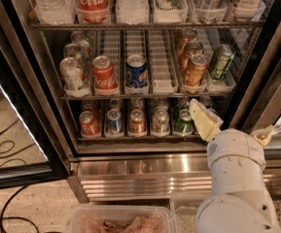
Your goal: Pick orange can from middle shelf of fridge
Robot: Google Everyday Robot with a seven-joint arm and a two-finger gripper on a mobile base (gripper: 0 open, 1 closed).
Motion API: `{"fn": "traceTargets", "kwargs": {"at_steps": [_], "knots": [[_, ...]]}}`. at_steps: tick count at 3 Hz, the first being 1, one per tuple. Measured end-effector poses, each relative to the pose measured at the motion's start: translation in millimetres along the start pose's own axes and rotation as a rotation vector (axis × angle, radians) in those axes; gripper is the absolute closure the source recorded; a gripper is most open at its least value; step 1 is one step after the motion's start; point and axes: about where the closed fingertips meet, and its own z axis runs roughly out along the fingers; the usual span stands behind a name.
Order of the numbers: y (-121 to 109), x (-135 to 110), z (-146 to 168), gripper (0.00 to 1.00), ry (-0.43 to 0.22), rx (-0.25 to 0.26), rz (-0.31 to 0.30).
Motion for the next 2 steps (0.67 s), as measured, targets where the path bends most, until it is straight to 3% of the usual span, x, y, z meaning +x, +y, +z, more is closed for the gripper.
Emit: {"fn": "traceTargets", "kwargs": {"at_steps": [1, 2], "knots": [[31.7, 15.8, 16.9, 0.0, -0.012, -0.032, -0.039], [54.6, 24.0, 40.6, 0.0, -0.051, 0.0, -0.054]]}}
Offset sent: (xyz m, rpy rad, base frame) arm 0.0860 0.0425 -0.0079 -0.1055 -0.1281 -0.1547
